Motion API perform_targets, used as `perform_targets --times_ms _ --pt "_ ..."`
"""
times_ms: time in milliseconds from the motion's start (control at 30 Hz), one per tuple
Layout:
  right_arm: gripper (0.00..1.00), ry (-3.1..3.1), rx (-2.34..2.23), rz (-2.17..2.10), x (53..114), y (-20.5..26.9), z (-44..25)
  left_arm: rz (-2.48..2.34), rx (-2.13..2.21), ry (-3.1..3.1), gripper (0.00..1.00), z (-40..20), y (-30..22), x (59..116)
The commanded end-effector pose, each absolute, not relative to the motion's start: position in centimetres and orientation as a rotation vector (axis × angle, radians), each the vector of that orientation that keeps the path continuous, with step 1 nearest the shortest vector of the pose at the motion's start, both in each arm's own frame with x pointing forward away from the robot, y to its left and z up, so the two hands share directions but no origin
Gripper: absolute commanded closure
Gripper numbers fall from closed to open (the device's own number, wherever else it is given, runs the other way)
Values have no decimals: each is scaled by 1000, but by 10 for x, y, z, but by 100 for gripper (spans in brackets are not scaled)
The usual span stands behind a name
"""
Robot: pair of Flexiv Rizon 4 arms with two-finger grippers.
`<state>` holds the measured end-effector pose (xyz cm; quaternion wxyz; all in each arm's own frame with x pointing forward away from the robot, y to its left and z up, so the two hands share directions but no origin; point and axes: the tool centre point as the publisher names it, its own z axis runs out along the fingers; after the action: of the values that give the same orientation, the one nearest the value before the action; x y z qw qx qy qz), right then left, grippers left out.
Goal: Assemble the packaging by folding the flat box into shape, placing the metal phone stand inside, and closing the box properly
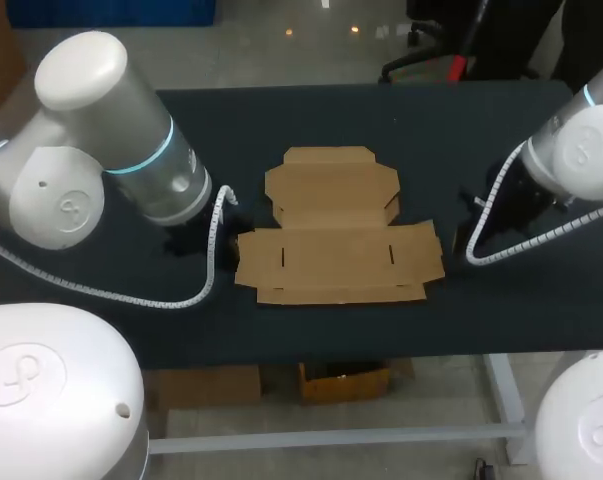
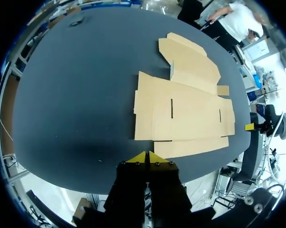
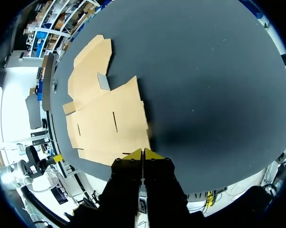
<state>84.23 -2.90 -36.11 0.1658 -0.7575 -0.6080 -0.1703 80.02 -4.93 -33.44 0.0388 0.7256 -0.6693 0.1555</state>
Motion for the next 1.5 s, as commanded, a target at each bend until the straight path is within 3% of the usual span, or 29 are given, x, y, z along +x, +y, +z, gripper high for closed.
perform_targets --times_ms 33,1500 --pt "100 -1771 -2121 -514 831 -31 -362 495 2193 -2047 100 -335 -41 788" --pt "100 -1645 -2092 -514 790 -34 -395 463 2026 -2041 100 -382 -55 774"
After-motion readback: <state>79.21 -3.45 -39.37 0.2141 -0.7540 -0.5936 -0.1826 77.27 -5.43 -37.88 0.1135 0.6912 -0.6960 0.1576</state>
